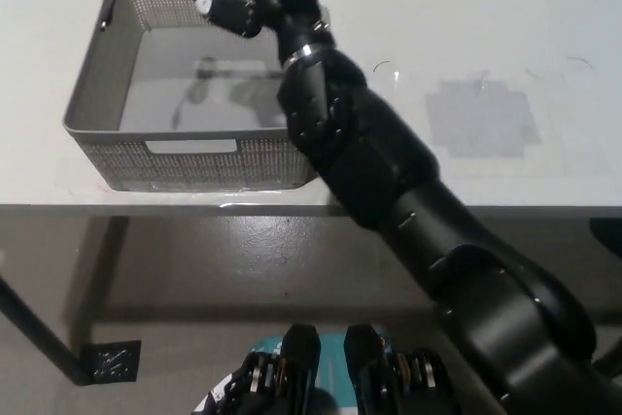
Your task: Use the right hand to pick up a black power cord and place it into a container on the left hand side
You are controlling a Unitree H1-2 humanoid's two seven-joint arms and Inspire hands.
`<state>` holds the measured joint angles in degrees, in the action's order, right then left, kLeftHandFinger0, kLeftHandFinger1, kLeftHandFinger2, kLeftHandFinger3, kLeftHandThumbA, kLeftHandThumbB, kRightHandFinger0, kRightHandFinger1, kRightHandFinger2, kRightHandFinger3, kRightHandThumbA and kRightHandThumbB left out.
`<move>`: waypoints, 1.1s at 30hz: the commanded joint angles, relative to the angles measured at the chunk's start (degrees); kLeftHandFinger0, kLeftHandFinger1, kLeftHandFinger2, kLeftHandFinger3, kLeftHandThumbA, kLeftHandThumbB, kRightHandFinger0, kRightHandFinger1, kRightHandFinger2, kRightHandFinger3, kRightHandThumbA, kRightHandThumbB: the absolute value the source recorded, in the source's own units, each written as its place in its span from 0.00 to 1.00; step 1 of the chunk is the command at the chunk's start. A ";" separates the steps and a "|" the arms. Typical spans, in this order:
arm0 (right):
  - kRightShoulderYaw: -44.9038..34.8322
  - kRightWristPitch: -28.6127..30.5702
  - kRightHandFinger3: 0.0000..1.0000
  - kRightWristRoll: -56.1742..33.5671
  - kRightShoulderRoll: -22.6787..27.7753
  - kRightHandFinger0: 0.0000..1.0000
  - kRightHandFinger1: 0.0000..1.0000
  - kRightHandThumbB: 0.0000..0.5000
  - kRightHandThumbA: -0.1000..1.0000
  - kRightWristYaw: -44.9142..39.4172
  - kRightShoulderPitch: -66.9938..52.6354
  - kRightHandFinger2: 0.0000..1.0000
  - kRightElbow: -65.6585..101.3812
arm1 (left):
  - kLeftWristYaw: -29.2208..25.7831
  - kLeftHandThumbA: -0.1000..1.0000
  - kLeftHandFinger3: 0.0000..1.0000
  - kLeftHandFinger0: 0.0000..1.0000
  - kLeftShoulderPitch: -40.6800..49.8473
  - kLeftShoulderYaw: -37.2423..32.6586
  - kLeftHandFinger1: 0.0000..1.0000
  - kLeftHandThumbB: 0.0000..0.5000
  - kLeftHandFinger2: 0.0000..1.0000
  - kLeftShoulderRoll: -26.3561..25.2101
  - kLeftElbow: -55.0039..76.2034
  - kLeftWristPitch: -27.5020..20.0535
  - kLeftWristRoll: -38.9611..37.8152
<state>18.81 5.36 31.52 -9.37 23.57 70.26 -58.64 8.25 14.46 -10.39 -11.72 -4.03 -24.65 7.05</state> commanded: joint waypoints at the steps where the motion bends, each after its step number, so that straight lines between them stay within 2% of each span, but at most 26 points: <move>1: 1.58 1.38 0.62 2.06 -2.04 0.00 0.29 0.35 0.00 5.37 5.14 0.64 -2.60 | 0.57 0.99 1.00 1.00 -0.30 -0.37 1.00 0.87 1.00 -0.44 0.54 -2.28 -0.34; 4: 1.96 1.87 0.71 1.65 -2.71 0.00 0.31 0.30 0.00 5.72 3.78 0.71 -3.86 | 0.53 0.99 1.00 1.00 -0.35 -0.71 1.00 0.88 1.00 -0.39 0.68 -2.28 -0.19; 5: 1.98 1.53 0.77 1.42 -2.91 0.00 0.35 0.32 0.00 5.38 3.34 0.75 -4.09 | 0.48 0.99 1.00 1.00 -0.41 -0.76 1.00 0.88 1.00 -0.45 0.69 -2.28 -0.13; 6: 2.62 0.74 0.83 1.94 -2.82 0.05 0.42 0.33 0.00 4.85 2.65 0.81 -4.08 | 0.54 0.99 1.00 1.00 -0.43 -0.74 1.00 0.88 1.00 -0.53 0.83 -2.28 0.00; 7: 2.53 -0.55 0.99 1.45 -2.75 0.23 0.60 0.34 0.26 2.82 2.32 0.97 -3.82 | 0.67 1.00 1.00 1.00 -0.45 -0.74 1.00 0.88 1.00 -0.64 1.00 -2.28 -0.05; 8: 2.46 -1.73 1.00 0.43 -2.39 0.48 0.88 0.55 0.47 -1.27 2.16 1.00 -3.70 | 0.77 1.00 1.00 1.00 -0.51 -0.75 1.00 0.88 1.00 -0.72 1.10 -2.28 -0.16; 9: 2.68 -2.27 1.00 -0.24 -1.83 0.79 1.00 0.76 0.70 -5.10 2.10 1.00 -3.77 | 0.78 1.00 1.00 1.00 -0.58 -0.76 1.00 0.87 1.00 -0.78 1.11 -2.28 -0.20; 10: 3.02 -3.18 1.00 -0.25 -1.33 1.00 1.00 0.88 0.81 -7.31 1.81 1.00 -3.36 | 0.86 1.00 1.00 1.00 -0.65 -0.72 1.00 0.87 1.00 -0.90 1.18 -2.28 -0.13; 11: 3.19 -3.70 1.00 -0.17 -1.02 1.00 1.00 0.99 0.88 -8.16 1.43 1.00 -2.92 | 0.93 1.00 1.00 1.00 -0.73 -0.83 1.00 0.87 1.00 -1.09 1.26 -2.28 -0.15; 14: 2.81 -4.55 1.00 -0.99 -0.07 1.00 1.00 1.00 1.00 -10.81 0.46 1.00 -2.10 | 0.58 1.00 1.00 1.00 -0.91 -1.21 1.00 0.85 1.00 -1.49 1.57 -2.28 0.49; 24: 2.44 -6.11 1.00 -1.70 2.54 1.00 1.00 1.00 1.00 -15.30 -1.71 1.00 3.01 | 0.40 1.00 1.00 1.00 -1.19 -1.74 1.00 0.88 1.00 -1.64 0.98 -2.28 0.73; 29: 0.07 -5.67 1.00 -4.03 3.80 1.00 1.00 0.91 1.00 -16.32 -2.77 1.00 7.82 | 0.37 1.00 1.00 1.00 -1.58 -1.78 1.00 0.88 1.00 -1.58 0.81 -2.28 1.46; 31: -2.60 -5.67 1.00 -6.71 4.23 1.00 1.00 0.92 1.00 -17.02 -3.57 1.00 12.08 | 0.40 1.00 1.00 1.00 -1.59 -1.86 1.00 0.85 1.00 -1.60 0.94 -2.28 1.18; 32: -3.76 -5.67 1.00 -7.55 4.71 1.00 1.00 0.85 1.00 -17.06 -4.07 1.00 15.11 | 0.50 1.00 1.00 1.00 -1.62 -1.80 1.00 0.86 1.00 -1.53 0.96 -2.28 0.88; 33: -4.80 -6.04 1.00 -8.51 5.07 1.00 1.00 0.85 1.00 -17.55 -4.51 1.00 17.82 | 0.42 1.00 1.00 1.00 -1.62 -1.79 1.00 0.85 1.00 -1.53 1.05 -2.28 0.99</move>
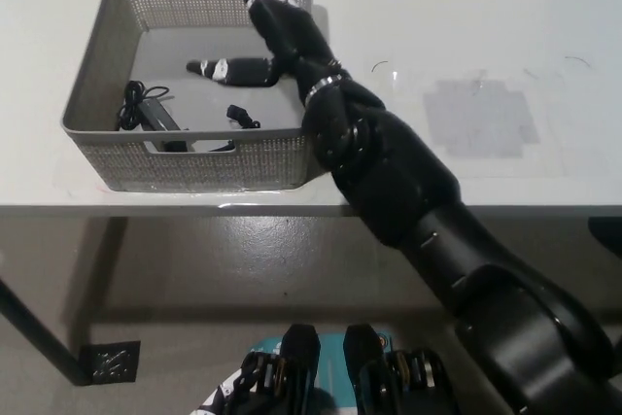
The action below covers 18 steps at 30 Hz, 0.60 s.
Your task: Use the right hand to pick up a black power cord and place it into a container on the left hand side
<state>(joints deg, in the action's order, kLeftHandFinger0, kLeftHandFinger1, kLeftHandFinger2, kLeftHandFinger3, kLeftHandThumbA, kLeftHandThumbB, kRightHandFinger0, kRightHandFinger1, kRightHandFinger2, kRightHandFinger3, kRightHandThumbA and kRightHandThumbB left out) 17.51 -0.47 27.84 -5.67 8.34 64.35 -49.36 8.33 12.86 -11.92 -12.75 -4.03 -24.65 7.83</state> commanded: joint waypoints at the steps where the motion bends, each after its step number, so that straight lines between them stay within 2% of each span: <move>1: -4.93 -1.10 1.00 -6.15 1.83 1.00 1.00 0.85 1.00 -3.27 0.75 1.00 12.41 | 0.16 1.00 1.00 1.00 0.02 -0.26 1.00 0.85 1.00 -0.52 1.21 -2.28 0.66; 2: -5.61 -1.45 1.00 -6.59 2.07 1.00 1.00 0.85 1.00 -3.56 0.35 1.00 14.45 | 0.12 1.00 1.00 1.00 0.05 -0.23 1.00 0.85 1.00 -0.51 1.28 -2.28 0.89; 4: -8.23 -3.92 1.00 -9.14 2.53 1.00 1.00 0.95 1.00 -5.01 -0.89 1.00 21.05 | 0.16 1.00 1.00 1.00 0.01 -0.23 1.00 0.84 1.00 -0.52 1.35 -2.28 1.09; 6: -10.72 -5.39 1.00 -11.83 3.39 1.00 1.00 0.90 1.00 -6.43 -2.28 1.00 28.32 | 0.41 1.00 1.00 1.00 -0.26 0.08 1.00 0.83 1.00 -0.70 1.45 -2.28 0.70; 10: -14.01 -7.64 1.00 -15.45 5.57 1.00 1.00 0.87 1.00 -8.53 -6.44 1.00 40.89 | 0.16 1.00 1.00 1.00 -0.54 0.17 1.00 0.81 1.00 -0.82 1.44 -2.28 0.91; 11: -14.61 -8.31 1.00 -16.14 5.95 1.00 1.00 0.89 1.00 -8.87 -7.99 1.00 44.03 | 0.20 1.00 1.00 1.00 -0.72 0.15 1.00 0.81 1.00 -0.85 1.33 -2.28 0.83; 12: -15.00 -7.89 1.00 -16.74 6.54 1.00 1.00 0.82 1.00 -9.03 -10.60 1.00 47.73 | 0.35 1.00 1.00 1.00 -0.77 0.29 1.00 0.82 1.00 -0.86 1.30 -2.25 0.84; 15: -14.85 -6.72 1.00 -18.50 8.06 1.00 1.00 0.85 1.00 -10.82 -18.31 1.00 55.29 | 0.16 1.00 1.00 1.00 -0.83 0.58 1.00 0.81 1.00 -0.83 1.11 -2.26 0.85; 16: -14.37 -5.57 1.00 -20.14 9.28 1.00 1.00 0.86 1.00 -12.21 -23.97 1.00 59.09 | -0.02 1.00 1.00 1.00 -0.84 0.91 1.00 0.78 1.00 -0.87 1.15 -2.27 -0.01; 17: -14.15 -5.00 1.00 -20.61 9.88 1.00 1.00 0.81 1.00 -12.56 -26.79 1.00 60.85 | -0.11 1.00 1.00 1.00 -0.86 1.10 1.00 0.79 1.00 -0.80 1.21 -2.28 -0.40; 18: -14.05 -4.65 1.00 -20.72 10.19 1.00 1.00 0.80 1.00 -12.61 -28.46 1.00 61.75 | -0.12 1.00 1.00 1.00 -0.91 1.24 1.00 0.79 1.00 -0.73 1.19 -2.28 -0.63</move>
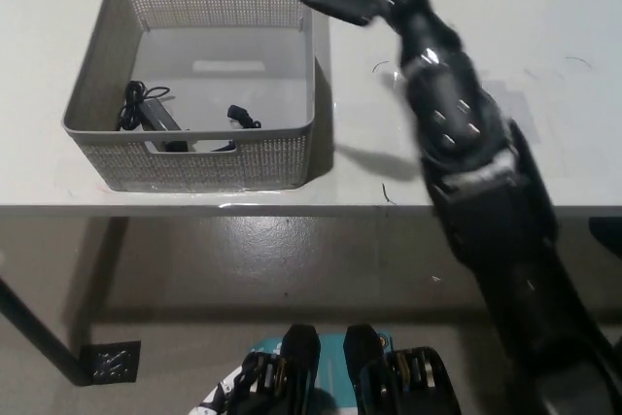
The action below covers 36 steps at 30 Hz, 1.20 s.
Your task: Use the right hand to pick up a black power cord and place it into a container on the left hand side
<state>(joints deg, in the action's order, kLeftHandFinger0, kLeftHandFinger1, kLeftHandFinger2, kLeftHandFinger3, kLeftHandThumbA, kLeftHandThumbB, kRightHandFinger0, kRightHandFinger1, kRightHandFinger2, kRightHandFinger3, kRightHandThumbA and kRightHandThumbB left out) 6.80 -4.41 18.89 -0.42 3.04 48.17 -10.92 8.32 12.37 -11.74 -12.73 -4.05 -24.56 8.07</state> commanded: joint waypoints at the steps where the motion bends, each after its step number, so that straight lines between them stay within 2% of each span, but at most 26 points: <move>1: -3.31 -0.28 1.00 -12.31 5.49 1.00 1.00 0.84 1.00 -7.31 -17.16 1.00 26.00 | -0.68 0.98 1.00 1.00 -1.32 1.25 1.00 0.78 1.00 -0.70 0.75 -2.37 -1.08; 3: -2.99 0.72 1.00 -13.71 6.16 1.00 1.00 0.86 1.00 -7.77 -22.11 1.00 28.01 | -1.47 0.98 1.00 1.00 -2.13 1.64 1.00 0.80 1.00 -0.40 0.37 -2.37 -0.81; 5: -1.74 4.88 1.00 -14.78 7.03 1.00 1.00 0.85 1.00 -8.19 -28.00 1.00 27.80 | -1.15 0.97 1.00 1.00 -2.33 2.61 1.00 0.79 1.00 -0.40 0.83 -2.37 -1.79; 6: -1.18 6.95 1.00 -15.35 7.50 1.00 1.00 0.82 1.00 -8.49 -30.37 1.00 27.11 | -0.81 0.95 1.00 1.00 -2.92 2.99 1.00 0.77 1.00 -0.34 0.91 -1.81 -2.80; 7: -0.72 7.74 1.00 -15.38 7.81 1.00 1.00 0.84 1.00 -8.63 -32.36 1.00 27.03 | -0.54 0.93 1.00 1.00 -3.29 3.18 1.00 0.75 1.00 -0.31 0.65 -1.76 -3.64; 11: 1.59 10.42 1.00 -16.30 8.53 1.00 1.00 0.79 1.00 -9.70 -41.80 1.00 26.16 | -0.15 0.94 1.00 1.00 -5.09 3.88 1.00 0.76 1.00 -0.03 0.36 -0.70 -4.19; 12: 2.97 13.14 1.00 -17.25 8.14 1.00 1.00 0.72 1.00 -10.36 -45.43 1.00 23.89 | -0.09 0.94 1.00 1.00 -5.53 4.24 1.00 0.76 1.00 0.20 1.03 0.56 -4.34; 15: 4.27 16.53 1.00 -17.70 7.19 1.00 1.00 0.68 1.00 -10.40 -50.34 1.00 19.77 | 0.24 0.95 1.00 1.00 -5.84 4.58 1.00 0.78 1.00 0.46 1.33 1.37 -4.67; 16: 4.44 17.35 1.00 -17.78 6.57 1.00 1.00 0.74 1.00 -10.07 -52.46 1.00 17.86 | 0.17 0.95 1.00 1.00 -6.24 4.64 1.00 0.79 1.00 0.53 0.62 1.00 -4.58; 19: 4.98 18.41 1.00 -19.02 5.73 1.00 1.00 0.82 1.00 -10.80 -54.73 1.00 15.03 | -0.10 0.95 1.00 1.00 -6.87 4.98 1.00 0.77 1.00 0.50 -0.35 0.17 -4.69; 21: 4.88 19.20 1.00 -18.90 5.14 1.00 1.00 0.83 1.00 -10.52 -56.26 1.00 13.45 | -0.06 0.95 1.00 1.00 -7.18 5.33 1.00 0.80 1.00 0.56 -0.36 0.95 -5.17; 23: 4.59 21.26 1.00 -20.92 4.83 1.00 1.00 0.75 1.00 -11.44 -57.37 1.00 11.16 | 0.23 0.95 1.00 1.00 -7.47 5.52 1.00 0.80 1.00 0.69 -0.52 1.31 -5.92; 25: 4.06 22.30 1.00 -23.38 4.07 1.00 1.00 0.72 1.00 -12.43 -57.60 1.00 9.20 | 0.26 0.94 1.00 1.00 -7.81 5.69 1.00 0.82 1.00 0.83 -0.64 1.68 -5.92; 30: 3.67 26.49 1.00 -25.02 3.32 1.00 1.00 0.68 1.00 -13.80 -57.47 1.00 2.71 | 0.85 0.93 1.00 1.00 -7.56 5.37 1.00 0.83 1.00 0.76 -0.56 2.15 -5.72; 36: 3.47 27.49 1.00 -25.68 2.88 1.00 1.00 0.64 1.00 -14.61 -56.24 1.00 -1.70 | 0.96 0.93 1.00 1.00 -6.77 5.79 1.00 0.84 1.00 0.16 -0.83 2.38 -6.21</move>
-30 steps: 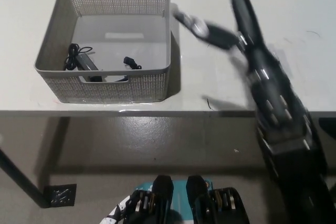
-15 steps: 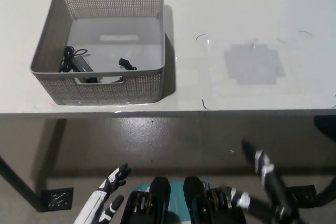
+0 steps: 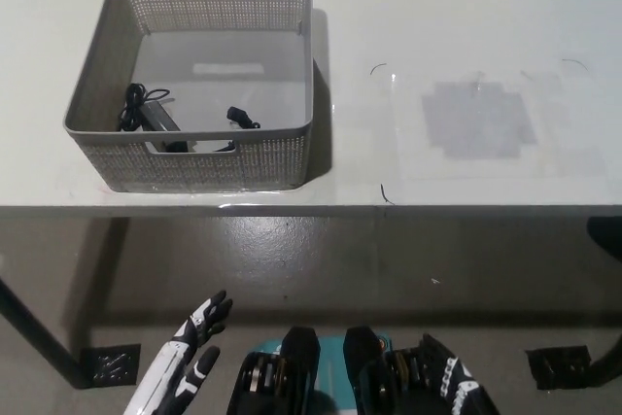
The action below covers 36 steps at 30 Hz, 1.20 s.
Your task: Use the right hand to pick up a black power cord and place it into a container on the left hand side
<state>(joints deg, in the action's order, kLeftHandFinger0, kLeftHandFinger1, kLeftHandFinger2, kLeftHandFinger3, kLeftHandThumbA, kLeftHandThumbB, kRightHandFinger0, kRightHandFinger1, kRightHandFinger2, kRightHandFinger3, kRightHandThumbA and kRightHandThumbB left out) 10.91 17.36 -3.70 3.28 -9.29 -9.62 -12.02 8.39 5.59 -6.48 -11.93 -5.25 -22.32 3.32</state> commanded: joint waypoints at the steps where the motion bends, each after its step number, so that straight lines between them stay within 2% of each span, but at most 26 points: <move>1: -0.81 5.38 1.00 -3.34 -0.85 1.00 1.00 0.65 1.00 -2.32 1.65 1.00 -0.86 | 0.85 0.93 1.00 1.00 0.06 0.59 1.00 0.85 1.00 -0.62 0.46 0.38 -1.39; 9: -1.51 6.54 1.00 -4.48 -0.61 1.00 1.00 0.65 1.00 -3.15 2.70 1.00 -2.92 | 1.52 0.92 1.00 1.00 -0.69 0.43 1.00 0.80 1.00 -1.02 -0.10 -0.06 -1.48; 10: -1.71 7.17 1.00 -4.71 -0.58 1.00 1.00 0.64 1.00 -3.27 2.76 1.00 -3.57 | 1.70 0.92 1.00 1.00 -0.75 0.33 1.00 0.80 1.00 -1.10 -0.08 0.39 -1.41; 14: -2.06 7.44 1.00 -4.83 -0.65 1.00 1.00 0.70 1.00 -3.23 3.01 1.00 -4.01 | 2.20 0.93 1.00 1.00 -0.84 0.22 1.00 0.80 1.00 -1.42 0.05 1.47 -0.89; 19: -2.40 7.40 1.00 -5.49 -0.33 1.00 1.00 0.63 1.00 -3.82 4.15 1.00 -4.30 | 2.56 0.94 1.00 1.00 -1.98 0.02 1.00 0.83 1.00 -1.90 0.28 4.85 0.84; 20: -2.47 7.17 1.00 -5.56 -0.35 1.00 1.00 0.65 1.00 -3.83 4.18 1.00 -4.18 | 2.60 0.95 1.00 1.00 -2.16 -0.21 1.00 0.81 1.00 -2.21 0.15 5.30 1.76; 22: -2.62 7.51 1.00 -5.26 -0.25 1.00 1.00 0.62 1.00 -3.71 4.36 1.00 -4.30 | 2.73 0.95 1.00 1.00 -2.39 -0.48 1.00 0.80 1.00 -2.42 0.07 6.02 2.46; 27: -3.19 7.31 1.00 -4.84 -0.25 1.00 1.00 0.65 1.00 -3.46 5.56 1.00 -4.65 | 3.25 0.95 1.00 1.00 -3.50 -0.59 1.00 0.82 1.00 -2.75 -0.09 7.38 2.50; 31: -3.40 6.49 1.00 -4.02 -0.57 1.00 1.00 0.64 1.00 -2.87 6.33 1.00 -4.48 | 3.69 0.95 1.00 1.00 -4.04 -0.54 1.00 0.78 1.00 -3.40 0.59 9.13 3.21; 33: -3.56 6.49 1.00 -4.05 -0.57 1.00 1.00 0.65 1.00 -2.82 6.35 1.00 -4.53 | 3.85 0.95 1.00 1.00 -4.31 -0.69 1.00 0.74 1.00 -3.43 0.29 8.66 3.31; 36: -3.70 6.33 1.00 -4.29 -0.62 1.00 1.00 0.65 1.00 -2.84 6.20 1.00 -4.39 | 4.17 0.94 1.00 1.00 -4.53 -0.74 1.00 0.76 1.00 -3.31 0.39 9.35 2.95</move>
<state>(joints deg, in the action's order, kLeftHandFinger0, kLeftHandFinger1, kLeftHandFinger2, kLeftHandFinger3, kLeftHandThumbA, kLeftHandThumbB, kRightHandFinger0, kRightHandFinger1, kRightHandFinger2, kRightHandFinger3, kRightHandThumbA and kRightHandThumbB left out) 7.73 21.69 -7.72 2.94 -11.40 -3.96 -17.02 11.56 2.11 -6.96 -14.17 -6.19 -14.40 5.95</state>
